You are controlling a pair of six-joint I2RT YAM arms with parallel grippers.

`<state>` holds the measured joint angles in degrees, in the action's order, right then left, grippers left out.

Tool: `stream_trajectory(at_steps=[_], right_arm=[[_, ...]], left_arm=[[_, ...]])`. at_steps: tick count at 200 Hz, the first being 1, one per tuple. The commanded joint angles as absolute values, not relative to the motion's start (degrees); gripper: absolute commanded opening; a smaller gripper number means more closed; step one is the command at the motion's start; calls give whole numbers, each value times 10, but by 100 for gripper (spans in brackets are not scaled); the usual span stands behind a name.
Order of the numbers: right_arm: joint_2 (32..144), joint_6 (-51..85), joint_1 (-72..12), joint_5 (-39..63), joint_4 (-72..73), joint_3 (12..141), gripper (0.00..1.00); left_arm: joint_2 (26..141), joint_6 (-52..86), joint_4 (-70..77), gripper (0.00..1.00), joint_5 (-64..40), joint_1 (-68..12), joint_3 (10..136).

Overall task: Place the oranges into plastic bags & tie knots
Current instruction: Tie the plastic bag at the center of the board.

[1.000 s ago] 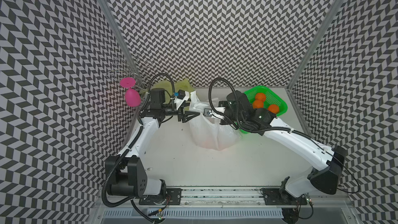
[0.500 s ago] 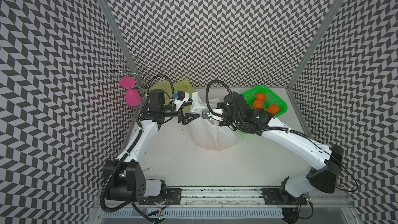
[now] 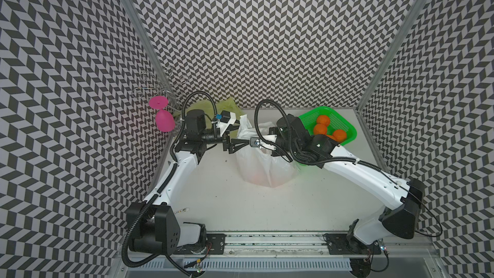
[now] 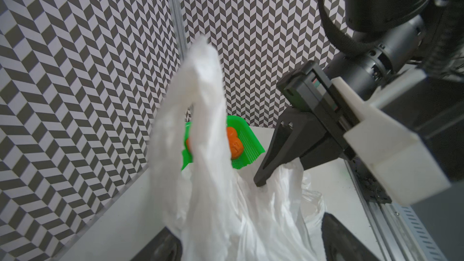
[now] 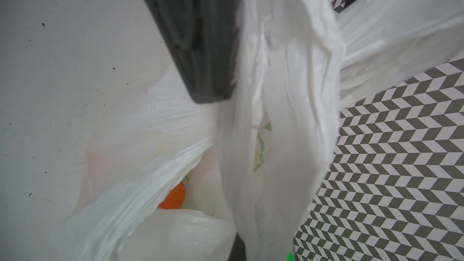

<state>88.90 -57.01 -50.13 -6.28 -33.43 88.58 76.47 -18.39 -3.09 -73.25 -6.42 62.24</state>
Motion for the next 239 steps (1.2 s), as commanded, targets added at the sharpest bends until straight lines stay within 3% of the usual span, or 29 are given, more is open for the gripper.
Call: stream_trajectory(at_steps=[1,57,71,83,110,127,142,160,206,239], right_arm=[[896,-578,-505,-71,-320,887,0],[884,-550,-504,-89,-306,881,1],[866,-539,-503,-89,-277,855,8],[850,-526,-503,-89,-251,833,22],[821,-514,-497,-85,-203,785,51],[809,-494,-497,-95,-165,753,60],[806,-484,-497,-102,-145,743,74],[807,-468,-496,-108,-127,743,79],[843,-434,-494,-171,-48,751,77],[850,-382,-470,-206,-18,763,48]], left_arm=[[771,-162,-9,73,-750,-67,618],[793,-140,-2,24,-746,-67,628],[794,-103,24,10,-744,-67,622],[789,-61,55,0,-742,-67,612],[768,-3,97,0,-722,-76,586],[754,-8,91,0,-709,-84,576],[750,-12,87,0,-699,-89,572],[753,-8,85,0,-700,-92,573],[756,-42,65,0,-711,-99,575],[752,-122,26,0,-706,-99,577]])
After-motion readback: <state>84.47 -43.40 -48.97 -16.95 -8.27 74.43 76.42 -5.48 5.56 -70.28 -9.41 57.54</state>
